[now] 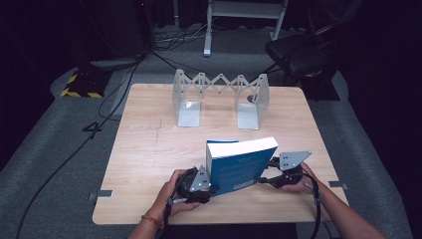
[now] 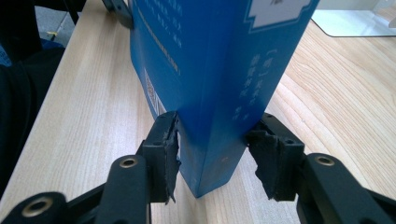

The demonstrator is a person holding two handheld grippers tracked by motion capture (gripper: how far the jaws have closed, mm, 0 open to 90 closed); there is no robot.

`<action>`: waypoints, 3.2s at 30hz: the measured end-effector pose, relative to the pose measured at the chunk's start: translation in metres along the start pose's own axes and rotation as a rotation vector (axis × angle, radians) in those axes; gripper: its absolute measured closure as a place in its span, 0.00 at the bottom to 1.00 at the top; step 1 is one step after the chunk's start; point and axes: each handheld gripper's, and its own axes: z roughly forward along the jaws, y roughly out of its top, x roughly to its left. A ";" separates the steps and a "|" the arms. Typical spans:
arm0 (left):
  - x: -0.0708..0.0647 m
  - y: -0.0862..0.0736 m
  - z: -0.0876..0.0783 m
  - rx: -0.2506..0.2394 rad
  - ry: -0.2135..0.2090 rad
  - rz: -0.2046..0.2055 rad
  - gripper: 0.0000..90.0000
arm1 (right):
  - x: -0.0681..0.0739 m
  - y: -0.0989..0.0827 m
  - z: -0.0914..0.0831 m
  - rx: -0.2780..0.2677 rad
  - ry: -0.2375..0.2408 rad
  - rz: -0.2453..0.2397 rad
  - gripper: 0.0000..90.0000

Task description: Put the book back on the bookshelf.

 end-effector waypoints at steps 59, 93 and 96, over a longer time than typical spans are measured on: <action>0.029 0.004 0.040 -0.029 0.094 -0.170 0.35 | 0.043 0.047 -0.015 -0.122 -0.212 0.024 0.64; 0.022 0.014 0.052 -0.046 0.123 -0.214 0.28 | 0.048 0.065 -0.032 -0.192 -0.292 0.012 0.63; 0.018 0.017 0.054 -0.049 0.146 -0.203 0.28 | 0.050 0.067 -0.035 -0.198 -0.306 0.007 0.63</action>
